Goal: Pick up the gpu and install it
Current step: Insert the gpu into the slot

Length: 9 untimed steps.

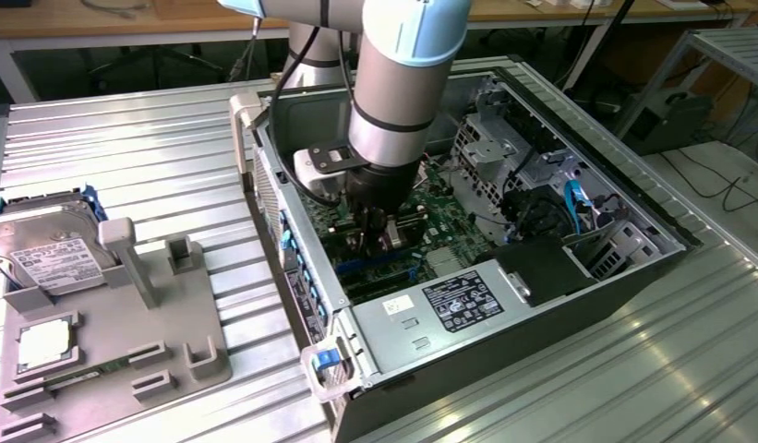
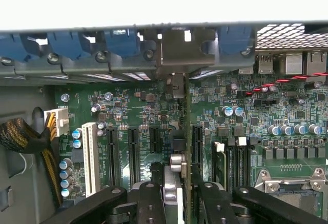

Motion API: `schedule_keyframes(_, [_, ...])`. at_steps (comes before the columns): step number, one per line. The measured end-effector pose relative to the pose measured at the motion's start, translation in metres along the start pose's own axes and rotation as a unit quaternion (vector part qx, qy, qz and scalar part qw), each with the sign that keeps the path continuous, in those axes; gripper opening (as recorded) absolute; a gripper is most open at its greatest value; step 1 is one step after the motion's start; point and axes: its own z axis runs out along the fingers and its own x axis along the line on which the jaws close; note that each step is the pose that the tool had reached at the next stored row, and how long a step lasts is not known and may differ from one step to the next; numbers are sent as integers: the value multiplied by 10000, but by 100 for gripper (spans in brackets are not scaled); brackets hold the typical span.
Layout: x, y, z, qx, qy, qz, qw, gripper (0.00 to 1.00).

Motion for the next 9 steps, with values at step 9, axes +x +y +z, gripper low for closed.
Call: schedule_keyframes(9, [0, 0, 30, -2, 0, 0, 10000, 31])
